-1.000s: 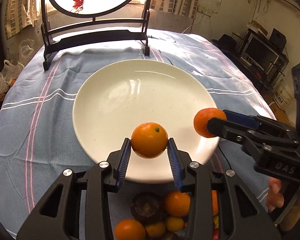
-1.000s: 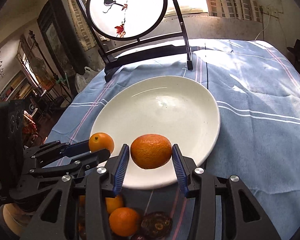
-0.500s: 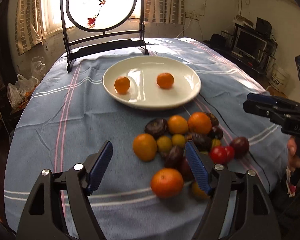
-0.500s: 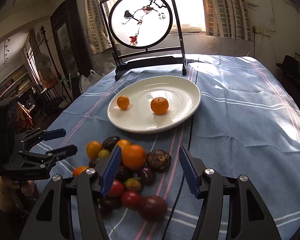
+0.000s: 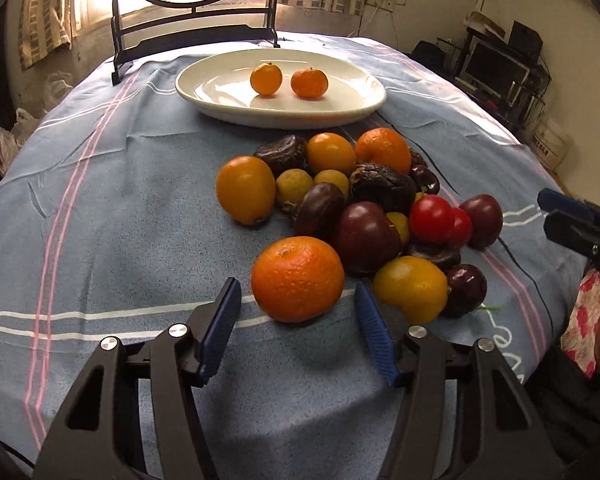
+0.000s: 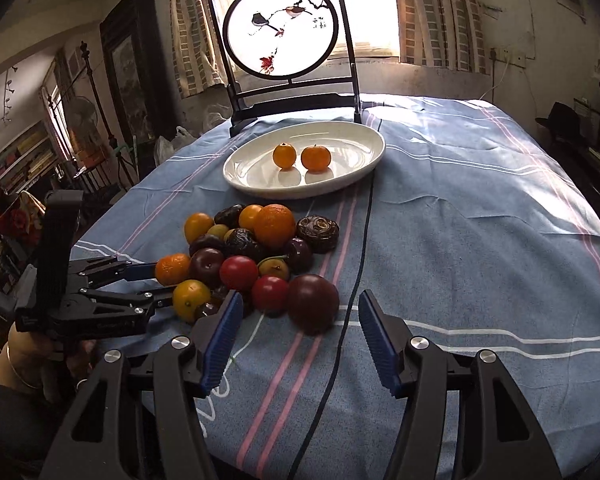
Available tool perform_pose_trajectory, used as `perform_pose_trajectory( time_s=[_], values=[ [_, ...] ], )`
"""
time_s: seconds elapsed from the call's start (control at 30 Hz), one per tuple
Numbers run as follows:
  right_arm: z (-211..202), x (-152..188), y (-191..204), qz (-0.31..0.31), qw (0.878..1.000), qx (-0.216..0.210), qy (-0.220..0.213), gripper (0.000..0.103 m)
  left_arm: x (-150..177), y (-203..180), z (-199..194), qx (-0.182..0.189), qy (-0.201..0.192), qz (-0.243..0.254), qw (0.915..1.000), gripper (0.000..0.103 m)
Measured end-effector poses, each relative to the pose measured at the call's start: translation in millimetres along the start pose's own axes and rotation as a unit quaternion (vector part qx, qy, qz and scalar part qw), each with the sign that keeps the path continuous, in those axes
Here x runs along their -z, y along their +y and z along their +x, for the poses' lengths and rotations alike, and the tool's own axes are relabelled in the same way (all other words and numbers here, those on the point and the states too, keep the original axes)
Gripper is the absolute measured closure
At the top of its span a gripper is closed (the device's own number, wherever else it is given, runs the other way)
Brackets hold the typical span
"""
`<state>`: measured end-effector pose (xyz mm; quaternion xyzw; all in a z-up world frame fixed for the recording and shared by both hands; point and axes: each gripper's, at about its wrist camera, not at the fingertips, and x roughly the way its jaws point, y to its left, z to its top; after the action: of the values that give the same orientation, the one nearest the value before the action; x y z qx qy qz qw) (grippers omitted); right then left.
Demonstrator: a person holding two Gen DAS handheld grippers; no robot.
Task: Organize fruits
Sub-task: 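Grasp a large tangerine with the left gripper while the right gripper grasps a dark red plum, then lower the tangerine and plum onto the white plate and open both grippers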
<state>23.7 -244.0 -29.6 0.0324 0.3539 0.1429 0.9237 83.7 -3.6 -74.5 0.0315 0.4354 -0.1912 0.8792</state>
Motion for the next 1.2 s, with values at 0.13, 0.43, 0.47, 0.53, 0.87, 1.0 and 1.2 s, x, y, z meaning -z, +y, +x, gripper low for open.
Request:
perform_pose_trajectory(
  time_s=[0.13, 0.43, 0.47, 0.53, 0.87, 1.0, 1.2],
  values=[
    [12, 2, -7, -0.004, 1.0, 0.002, 0.018, 0.043, 3, -3, -7, 0.006, -0.015, 0.002, 0.9999, 0.062],
    [48, 1, -16, 0.02, 0.999, -0.009, 0.042, 0.043, 8, 3, -44, 0.0, -0.053, -0.006, 0.9986, 0.062],
    [51, 0, -18, 0.027, 0.999, -0.016, 0.042, 0.045, 9, 3, -44, 0.0, -0.052, -0.006, 0.9986, 0.062],
    [58, -2, -20, 0.042, 0.997, -0.033, 0.046, 0.056, 10, 3, -42, 0.001, -0.049, -0.007, 0.9988, 0.062],
    [36, 1, -28, 0.058, 0.997, -0.052, 0.024, 0.064, 7, 6, -45, 0.005, -0.059, -0.015, 0.9981, 0.062],
    [27, -18, -33, 0.065, 0.996, -0.061, 0.006, 0.064, -11, 7, -47, 0.011, -0.068, -0.013, 0.9976, 0.062],
    [40, -75, -39, 0.069, 0.995, -0.071, -0.007, 0.063, -66, 12, -33, 0.009, -0.079, -0.009, 0.9968, 0.062]
  ],
)
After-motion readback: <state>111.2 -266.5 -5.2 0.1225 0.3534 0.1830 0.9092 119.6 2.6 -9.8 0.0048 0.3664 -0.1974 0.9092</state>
